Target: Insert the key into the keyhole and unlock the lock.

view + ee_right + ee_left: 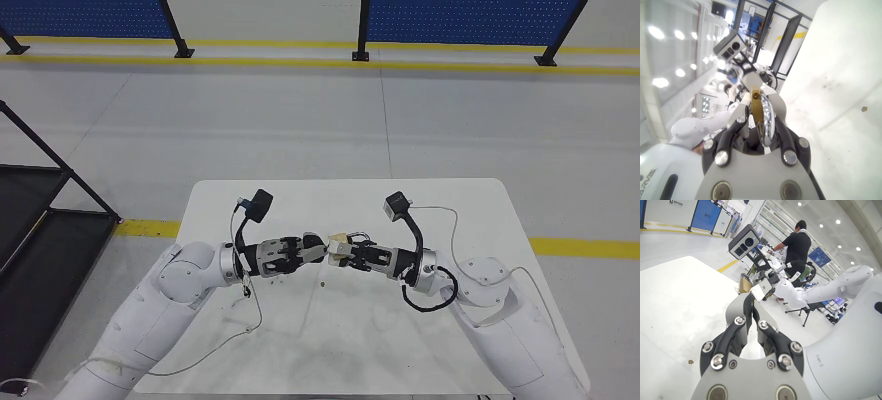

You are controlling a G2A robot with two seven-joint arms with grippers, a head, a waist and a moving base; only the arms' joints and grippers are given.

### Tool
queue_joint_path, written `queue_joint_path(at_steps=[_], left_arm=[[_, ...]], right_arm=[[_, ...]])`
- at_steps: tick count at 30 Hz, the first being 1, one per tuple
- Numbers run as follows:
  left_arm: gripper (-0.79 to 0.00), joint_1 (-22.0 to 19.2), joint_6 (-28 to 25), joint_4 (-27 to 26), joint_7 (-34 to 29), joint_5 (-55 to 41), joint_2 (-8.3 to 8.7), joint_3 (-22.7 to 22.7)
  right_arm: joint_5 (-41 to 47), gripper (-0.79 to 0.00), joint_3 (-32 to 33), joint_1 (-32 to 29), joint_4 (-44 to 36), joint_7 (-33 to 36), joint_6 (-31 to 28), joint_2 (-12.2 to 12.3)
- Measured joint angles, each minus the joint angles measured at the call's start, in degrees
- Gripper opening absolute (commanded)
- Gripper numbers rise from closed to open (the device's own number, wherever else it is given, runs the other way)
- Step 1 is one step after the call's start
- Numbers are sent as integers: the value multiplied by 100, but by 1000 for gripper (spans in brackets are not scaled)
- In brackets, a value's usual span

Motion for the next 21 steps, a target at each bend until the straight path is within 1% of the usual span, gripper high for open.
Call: queue_joint_path(at_steps=[12, 21], left_arm=[[-785, 111, -151, -149, 467, 741, -19, -115], [-785, 211, -357, -233, 824, 1226, -29, -214]], right_arm=[[0, -785, 0, 0, 0, 0, 0, 0], [0, -785, 0, 0, 0, 0, 0, 0]])
